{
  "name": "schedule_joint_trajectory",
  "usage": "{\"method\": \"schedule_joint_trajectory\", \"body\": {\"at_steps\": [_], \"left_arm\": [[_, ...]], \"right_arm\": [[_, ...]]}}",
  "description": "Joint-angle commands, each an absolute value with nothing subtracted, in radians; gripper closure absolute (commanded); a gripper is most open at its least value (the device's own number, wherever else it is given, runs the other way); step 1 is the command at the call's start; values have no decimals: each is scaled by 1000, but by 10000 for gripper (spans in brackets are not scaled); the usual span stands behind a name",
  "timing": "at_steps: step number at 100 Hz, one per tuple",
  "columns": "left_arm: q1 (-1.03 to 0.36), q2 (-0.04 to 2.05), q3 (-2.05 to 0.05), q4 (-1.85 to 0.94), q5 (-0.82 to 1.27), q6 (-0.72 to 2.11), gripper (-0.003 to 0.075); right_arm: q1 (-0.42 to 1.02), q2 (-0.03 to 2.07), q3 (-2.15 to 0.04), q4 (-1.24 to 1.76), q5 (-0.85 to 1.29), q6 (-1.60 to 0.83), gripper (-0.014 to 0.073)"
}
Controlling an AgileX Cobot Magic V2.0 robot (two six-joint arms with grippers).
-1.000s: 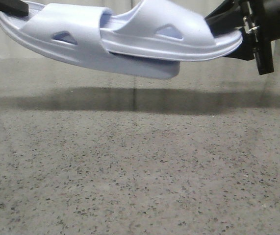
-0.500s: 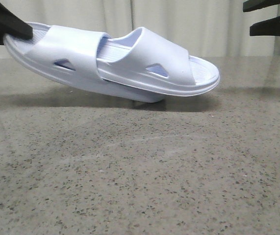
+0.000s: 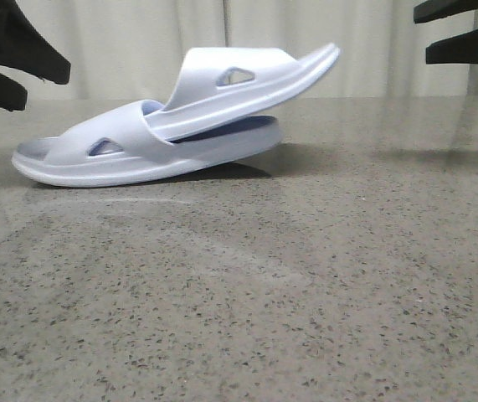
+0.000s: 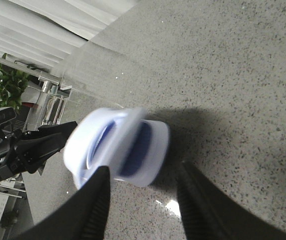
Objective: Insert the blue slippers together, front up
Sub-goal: 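Lower the stacked slippers onto the table and open both grippers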
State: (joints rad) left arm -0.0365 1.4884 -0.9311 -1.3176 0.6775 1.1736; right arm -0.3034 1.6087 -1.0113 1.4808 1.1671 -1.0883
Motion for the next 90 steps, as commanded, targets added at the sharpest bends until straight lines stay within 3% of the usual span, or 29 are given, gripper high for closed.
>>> {"method": "schedule_joint_trajectory", "body": {"at_steps": [1,11,17,27,34,58,90], "left_arm": [[-39,1449,-985,-1305,704,1182,193],[-25,1427,-1027,-1282,748,1182,244],[-18,1400,-1050,-1279,751,1179,316],[-18,1343,-1070,-1267,745,1179,520],[-18,1300,-1072,-1249,725,1179,706],[-29,1187,-1068,-1196,638,1181,705],[-238,952,-836,-1099,165,1183,705]], "right_arm": [[-309,1563,-1039,1516,1311,-1107,328],[-309,1561,-1039,1496,1311,-1107,374],[-309,1559,-1039,1485,1311,-1107,469],[-309,1538,-1039,1459,1300,-1107,688],[-309,1512,-1039,1438,1270,-1107,675],[-205,1333,-1029,1347,999,-1107,671],[162,952,-771,1231,301,-1107,671]]}}
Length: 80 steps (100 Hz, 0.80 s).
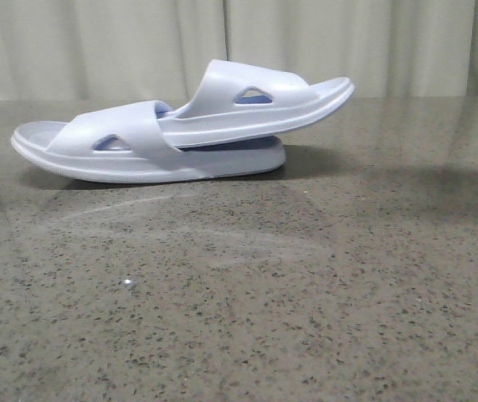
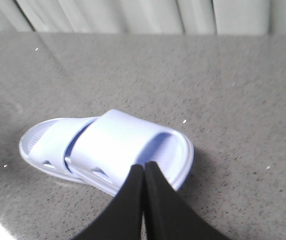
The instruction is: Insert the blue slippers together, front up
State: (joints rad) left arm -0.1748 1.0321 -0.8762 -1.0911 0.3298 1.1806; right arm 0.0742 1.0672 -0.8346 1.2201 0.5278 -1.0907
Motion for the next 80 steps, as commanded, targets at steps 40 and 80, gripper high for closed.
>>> {"method": "schedule_joint_trajectory", "body": {"at_steps": [40,80], "left_arm": [[-415,652,-511,-1188,-41,1183,705],[-428,404,-294,-1302,-99,1183,705]], "right_arm": [[372,518,-325,1261,-6,-1107,670],[372,413,-177,1356,-23,-1107,672]]}}
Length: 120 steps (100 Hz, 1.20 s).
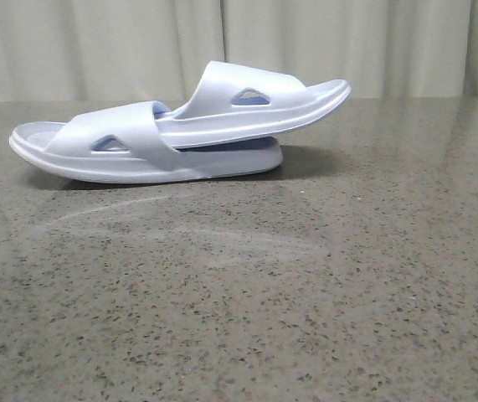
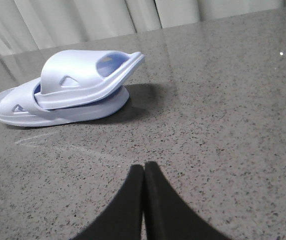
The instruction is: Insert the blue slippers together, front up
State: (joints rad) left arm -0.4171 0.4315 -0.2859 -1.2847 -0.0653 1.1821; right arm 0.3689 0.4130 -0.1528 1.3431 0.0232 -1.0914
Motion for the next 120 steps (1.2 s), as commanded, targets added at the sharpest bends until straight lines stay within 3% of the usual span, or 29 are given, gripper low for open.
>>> {"method": "schedule_joint_trajectory", "body": {"at_steps": [1,99,106,120], "left_arm": [[-428,400,-290,-1302,-101,1183,705],[-428,395,-285,-1387,-95,1178,705],[-417,395,-270,-1222,-99,1058,705],[-333,380,-194,-594,-151,411,705]], "right_arm": [[372,413,-177,1356,-23,-1107,672],[372,413,-177,1359,0,-1107,672],[372,413,-177,1359,0,-1107,672],[372,413,-177,1359,0,-1107,672]]}}
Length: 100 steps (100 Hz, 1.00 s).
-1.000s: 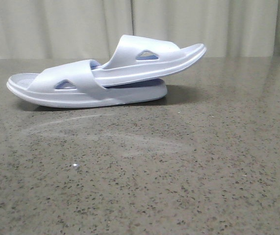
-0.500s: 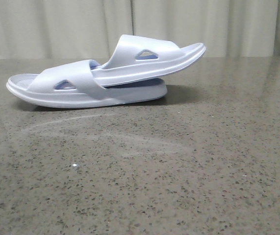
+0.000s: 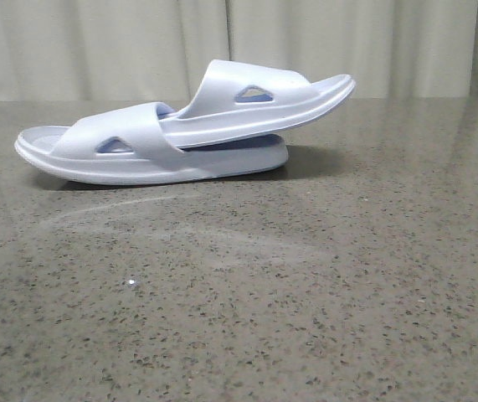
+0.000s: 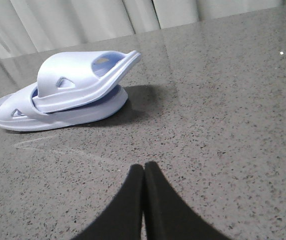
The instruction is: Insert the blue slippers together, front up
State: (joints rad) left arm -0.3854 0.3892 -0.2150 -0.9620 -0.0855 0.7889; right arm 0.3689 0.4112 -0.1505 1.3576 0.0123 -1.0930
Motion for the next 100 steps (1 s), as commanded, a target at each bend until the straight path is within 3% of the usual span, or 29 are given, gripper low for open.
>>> {"method": "schedule_joint_trajectory", "body": {"at_steps": [1,17,42,65,100], "left_arm": [[-327,376,-188,-541,-153,355,705],[-181,243,-82,-174,-120,37,705],[12,81,13,-125,-58,-9,705],[53,-36,13,-111,58,-9,705],[53,-34,11,-111,77,-7,705]], "right_arm": [[372,413,-177,1359,0,-1107,672],[372,413,-177,1359,0,-1107,672],[372,413,-177,1359,0,-1107,672],[372,413,-177,1359,0,-1107,672],[372,413,-177,1359,0,-1107,672]]}}
